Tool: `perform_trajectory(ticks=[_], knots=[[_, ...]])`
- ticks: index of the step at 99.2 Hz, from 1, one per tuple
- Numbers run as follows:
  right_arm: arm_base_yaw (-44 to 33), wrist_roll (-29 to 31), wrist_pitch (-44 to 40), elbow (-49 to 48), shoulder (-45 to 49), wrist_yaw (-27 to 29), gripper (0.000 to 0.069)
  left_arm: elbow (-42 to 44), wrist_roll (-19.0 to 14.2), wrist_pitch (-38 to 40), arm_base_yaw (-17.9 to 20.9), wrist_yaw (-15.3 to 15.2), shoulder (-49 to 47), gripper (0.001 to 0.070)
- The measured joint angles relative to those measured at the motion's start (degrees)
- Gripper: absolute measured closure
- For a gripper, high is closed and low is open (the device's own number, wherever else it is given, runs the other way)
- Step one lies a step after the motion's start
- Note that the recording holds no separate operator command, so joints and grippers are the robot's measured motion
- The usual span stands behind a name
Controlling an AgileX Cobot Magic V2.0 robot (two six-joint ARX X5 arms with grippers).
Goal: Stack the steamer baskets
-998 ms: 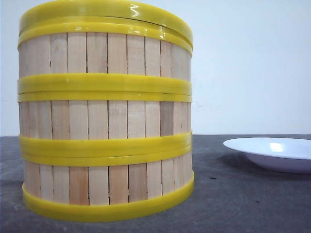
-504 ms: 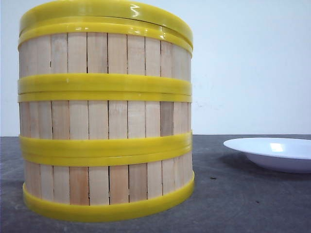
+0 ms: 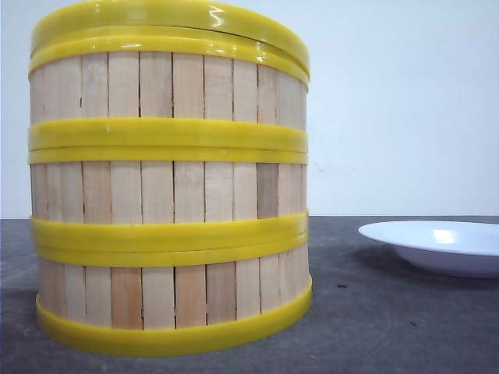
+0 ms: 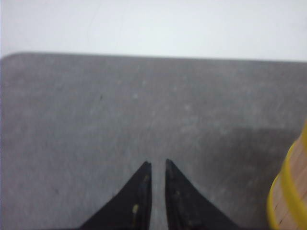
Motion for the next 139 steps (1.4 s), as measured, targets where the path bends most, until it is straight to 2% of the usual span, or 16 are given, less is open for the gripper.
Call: perform_trajectory(ticks=[28,54,90,139], knots=[[0.0,0.0,0.0,0.0,0.0,0.0,0.0675,-7.1,0.0,1.4,0.1,-3.9,-5.4,0.0685],[0.0,0.0,0.0,0.0,0.0,0.0,0.0675,-9.7,0.7,5.3,0.1,-3.9,-6.1,0.0685],[0.0,0.0,0.1,0.0,0.0,0.0,0.0675,-9.7,4.5,5.2,-0.2,-3.9,-6.1,0.0685],[0.0,0.0,0.1,0.0,0.0,0.0,0.0675,-9.7,5.2,5.2,-1.0,-3.9,-6.1,0.0685]])
